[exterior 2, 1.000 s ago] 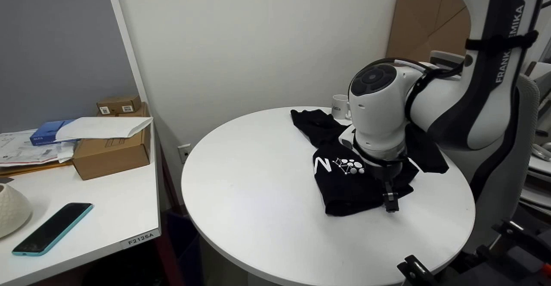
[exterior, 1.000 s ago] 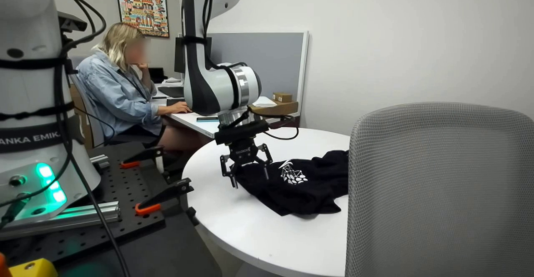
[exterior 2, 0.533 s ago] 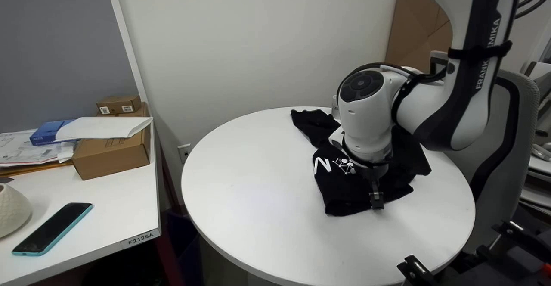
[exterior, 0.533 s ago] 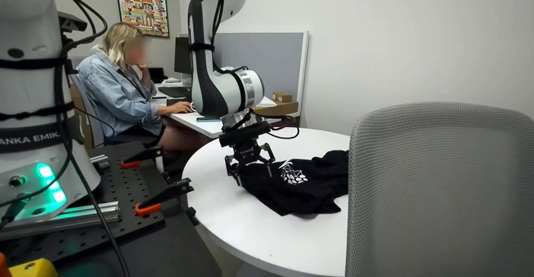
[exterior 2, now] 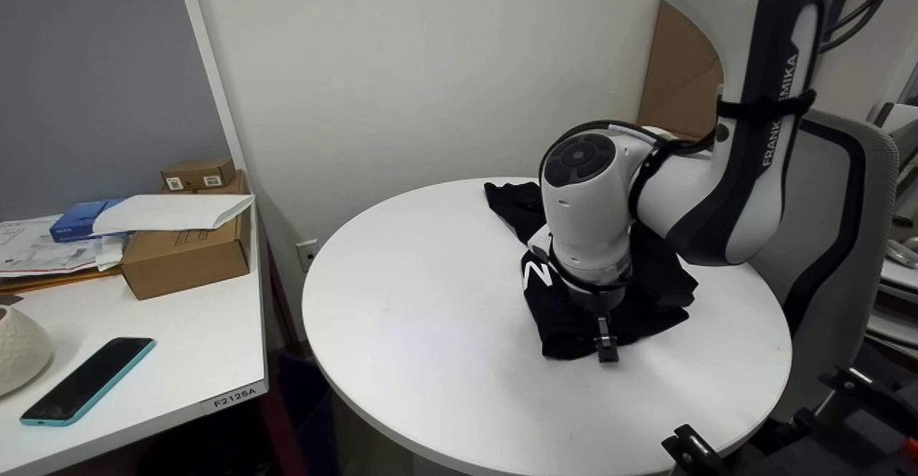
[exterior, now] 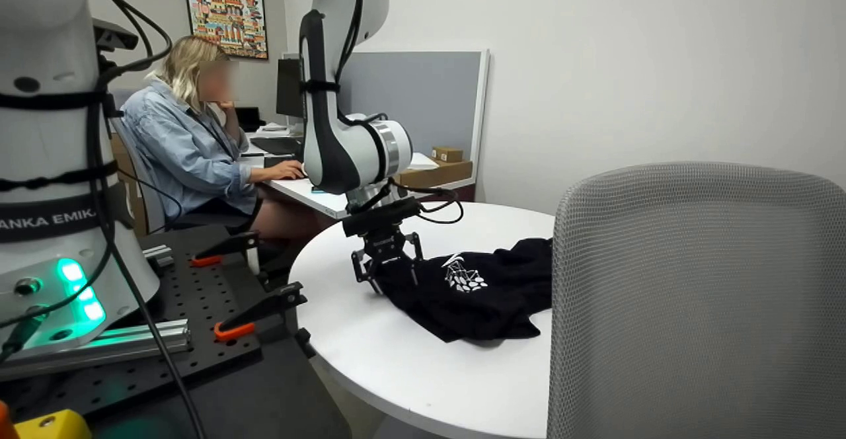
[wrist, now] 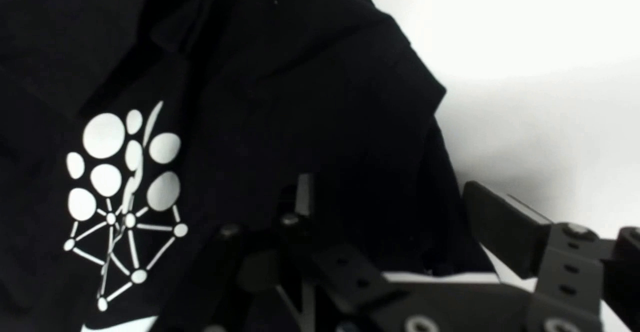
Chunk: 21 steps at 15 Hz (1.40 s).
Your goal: Fold the t-shirt
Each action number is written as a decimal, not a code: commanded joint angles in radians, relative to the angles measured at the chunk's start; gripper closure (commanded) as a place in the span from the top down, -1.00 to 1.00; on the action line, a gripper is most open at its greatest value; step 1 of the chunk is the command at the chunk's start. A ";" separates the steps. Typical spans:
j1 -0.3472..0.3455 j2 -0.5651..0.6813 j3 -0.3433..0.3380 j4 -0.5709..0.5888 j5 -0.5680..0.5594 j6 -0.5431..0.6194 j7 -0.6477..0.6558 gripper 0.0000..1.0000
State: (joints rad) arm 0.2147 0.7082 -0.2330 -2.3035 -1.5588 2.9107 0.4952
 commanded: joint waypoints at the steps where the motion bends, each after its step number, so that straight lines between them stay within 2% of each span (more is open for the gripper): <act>1: 0.008 0.007 0.002 0.015 -0.019 0.001 0.038 -0.15; 6: 0.007 -0.010 0.007 0.009 -0.005 -0.002 0.054 -0.89; 7: -0.001 -0.016 0.015 -0.003 0.035 -0.002 0.030 -0.98; 9: -0.034 -0.036 0.040 -0.032 0.187 -0.004 -0.058 -1.00; 12: -0.201 -0.118 0.195 -0.087 0.463 -0.049 -0.223 -0.98; 16: -0.487 -0.216 0.515 -0.090 0.809 -0.131 -0.417 -0.98; 18: -0.565 -0.269 0.635 -0.065 0.974 -0.165 -0.503 -0.98; 21: -0.657 -0.346 0.788 0.001 1.147 -0.241 -0.592 -0.98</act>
State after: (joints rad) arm -0.3707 0.4464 0.4312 -2.3387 -0.5526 2.7516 -0.0143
